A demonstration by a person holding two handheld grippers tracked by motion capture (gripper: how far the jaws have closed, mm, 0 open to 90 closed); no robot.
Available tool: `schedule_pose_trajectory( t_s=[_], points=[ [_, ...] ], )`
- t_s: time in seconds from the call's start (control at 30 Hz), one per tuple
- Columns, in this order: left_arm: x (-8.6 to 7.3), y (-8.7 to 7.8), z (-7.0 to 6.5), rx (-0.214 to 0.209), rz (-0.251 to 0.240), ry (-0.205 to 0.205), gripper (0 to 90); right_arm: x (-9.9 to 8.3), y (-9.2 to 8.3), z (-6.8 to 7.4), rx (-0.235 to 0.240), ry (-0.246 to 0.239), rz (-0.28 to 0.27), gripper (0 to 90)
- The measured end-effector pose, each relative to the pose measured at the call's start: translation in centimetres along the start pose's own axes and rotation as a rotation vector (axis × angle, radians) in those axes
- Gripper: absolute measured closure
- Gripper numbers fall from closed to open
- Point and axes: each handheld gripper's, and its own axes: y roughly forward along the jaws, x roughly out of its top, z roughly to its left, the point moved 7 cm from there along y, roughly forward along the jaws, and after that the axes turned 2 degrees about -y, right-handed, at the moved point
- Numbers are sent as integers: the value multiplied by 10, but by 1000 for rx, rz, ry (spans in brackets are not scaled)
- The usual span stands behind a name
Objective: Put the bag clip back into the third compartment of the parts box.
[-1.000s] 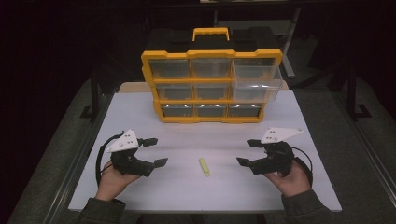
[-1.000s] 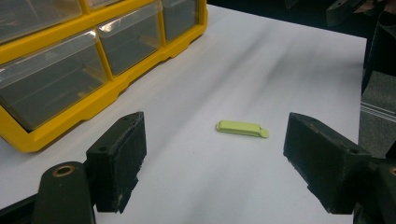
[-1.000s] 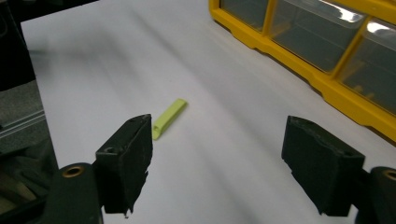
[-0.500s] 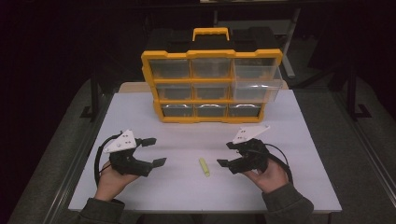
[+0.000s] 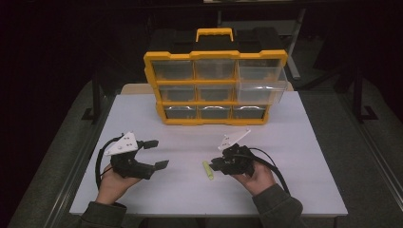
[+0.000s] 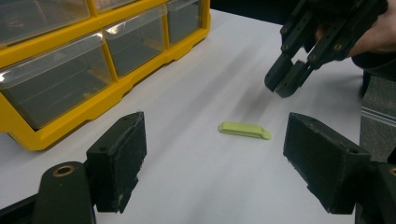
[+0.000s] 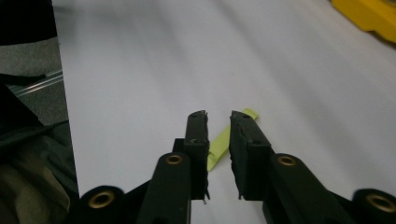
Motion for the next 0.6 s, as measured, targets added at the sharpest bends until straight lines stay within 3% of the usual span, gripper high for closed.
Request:
schedule_pose_trajectory(
  t_s=[0.1,0.2,0.43,0.53,0.6],
  points=[
    [0,-1,1,0,-5,-1,215,-1,9,0,2,-23,19,833],
    [0,-1,1,1,-6,-7,216,-1,15,3,21,-12,29,878],
    [-1,0,1,0,3,-1,218,-5,30,5,24,-12,56,887],
    [-2,0,1,0,8,3,219,-6,36,4,18,-37,62,887],
    [-3,0,1,0,9,3,220,-7,39,6,25,-15,68,887]
  ],
)
